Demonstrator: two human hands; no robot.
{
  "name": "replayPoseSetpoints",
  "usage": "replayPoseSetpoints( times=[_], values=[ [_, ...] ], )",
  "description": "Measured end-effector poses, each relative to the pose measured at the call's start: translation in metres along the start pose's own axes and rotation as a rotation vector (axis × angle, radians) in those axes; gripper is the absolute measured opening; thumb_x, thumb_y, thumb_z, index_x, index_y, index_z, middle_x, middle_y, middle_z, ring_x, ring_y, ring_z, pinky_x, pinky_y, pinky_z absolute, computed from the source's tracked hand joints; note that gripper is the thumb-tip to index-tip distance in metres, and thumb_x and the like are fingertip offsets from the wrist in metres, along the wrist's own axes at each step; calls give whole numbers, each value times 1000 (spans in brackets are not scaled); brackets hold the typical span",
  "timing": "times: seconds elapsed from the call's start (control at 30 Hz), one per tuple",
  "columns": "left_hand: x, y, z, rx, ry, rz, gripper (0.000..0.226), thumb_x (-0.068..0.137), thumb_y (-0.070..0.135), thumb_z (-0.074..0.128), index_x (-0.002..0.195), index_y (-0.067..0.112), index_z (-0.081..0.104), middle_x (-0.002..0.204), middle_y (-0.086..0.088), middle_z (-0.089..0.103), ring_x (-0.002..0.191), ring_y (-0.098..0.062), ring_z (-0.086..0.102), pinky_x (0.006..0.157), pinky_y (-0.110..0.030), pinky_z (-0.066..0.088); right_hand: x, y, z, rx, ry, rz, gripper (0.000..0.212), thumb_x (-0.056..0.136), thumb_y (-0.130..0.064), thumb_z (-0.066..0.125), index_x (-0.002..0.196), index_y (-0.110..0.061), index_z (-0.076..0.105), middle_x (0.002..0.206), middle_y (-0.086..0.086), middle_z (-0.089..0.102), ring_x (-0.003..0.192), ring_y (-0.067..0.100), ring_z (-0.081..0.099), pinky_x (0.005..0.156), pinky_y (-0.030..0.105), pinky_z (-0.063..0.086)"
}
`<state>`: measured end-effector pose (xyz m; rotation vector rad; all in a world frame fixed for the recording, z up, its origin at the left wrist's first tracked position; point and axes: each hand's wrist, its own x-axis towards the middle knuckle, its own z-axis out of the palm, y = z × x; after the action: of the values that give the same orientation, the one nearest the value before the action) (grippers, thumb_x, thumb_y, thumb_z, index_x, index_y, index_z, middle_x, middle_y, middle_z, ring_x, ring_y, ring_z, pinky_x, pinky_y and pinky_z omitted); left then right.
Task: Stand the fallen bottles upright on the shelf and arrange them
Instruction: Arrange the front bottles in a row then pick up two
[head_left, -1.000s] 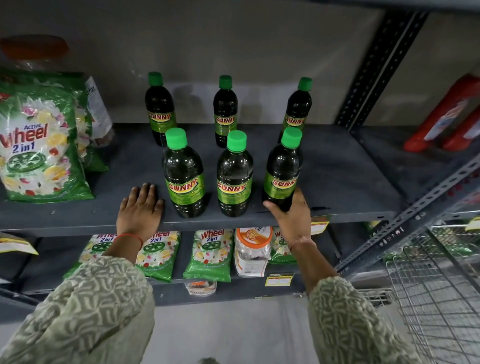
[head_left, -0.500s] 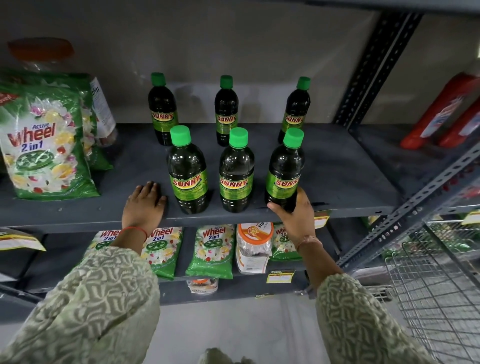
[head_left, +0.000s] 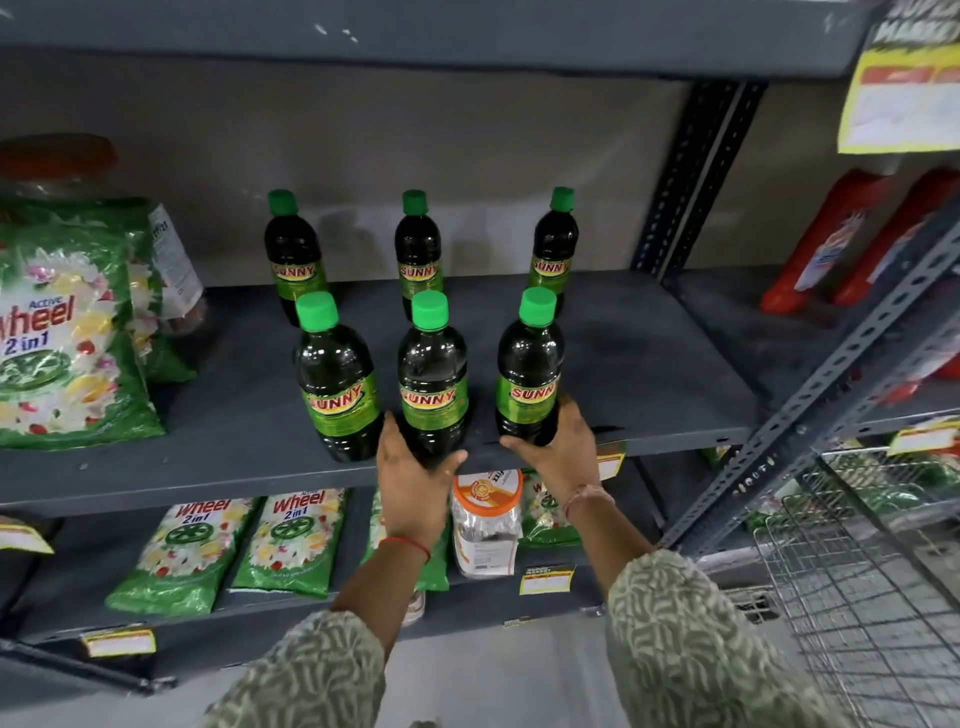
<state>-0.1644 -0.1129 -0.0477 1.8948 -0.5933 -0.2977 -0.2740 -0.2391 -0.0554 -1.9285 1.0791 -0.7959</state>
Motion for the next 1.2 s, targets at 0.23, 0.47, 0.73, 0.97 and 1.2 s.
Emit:
replayPoseSetpoints(
  times=[0.23, 0.47, 0.73, 0.97, 1.2],
  values=[
    [12, -2, 6, 67, 59, 83, 55, 66, 13, 78, 114, 2, 53, 112, -20, 64, 106, -33, 57, 92, -38, 46, 11, 20, -30, -25, 30, 23, 62, 63, -27, 81, 110, -7, 48, 108, 14, 60, 105, 28, 54, 83, 31, 44],
    [15, -7, 11, 98, 59, 117, 58, 66, 21, 79, 115, 8, 53, 112, -16, 67, 104, -31, 61, 90, -37, 49, 20, 43, -63, -25, 91, 44, 63, 62, -26, 82, 112, -7, 49, 109, 15, 61, 104, 30, 56, 86, 35, 47],
    [15, -5, 12, 125, 56, 95, 59, 67, 25, 79, 117, 8, 52, 111, -16, 67, 103, -32, 61, 88, -35, 48, 21, 47, -63, 2, 82, 69, 67, 63, -25, 81, 118, -8, 47, 114, 14, 60, 108, 28, 55, 91, 36, 47],
    [2, -10, 1, 14, 34, 90, 63, 68, 23, 77, 123, 6, 49, 118, -16, 63, 104, -21, 58, 92, -35, 48, -14, 42, -59, 78, 211, 117, 102, 63, -32, 81, 142, -12, 20, 147, 15, 29, 137, 26, 24, 113, 43, 26],
    [-5, -24, -43, 60, 407, 37, 98, 62, 54, 66, 130, -9, 33, 132, -31, 41, 124, -41, 38, 104, -46, 32, -54, -21, 5, 61, -129, -144, 87, 64, -53, 70, 135, -18, 33, 138, 9, 33, 126, 20, 38, 106, 38, 39]
  ],
)
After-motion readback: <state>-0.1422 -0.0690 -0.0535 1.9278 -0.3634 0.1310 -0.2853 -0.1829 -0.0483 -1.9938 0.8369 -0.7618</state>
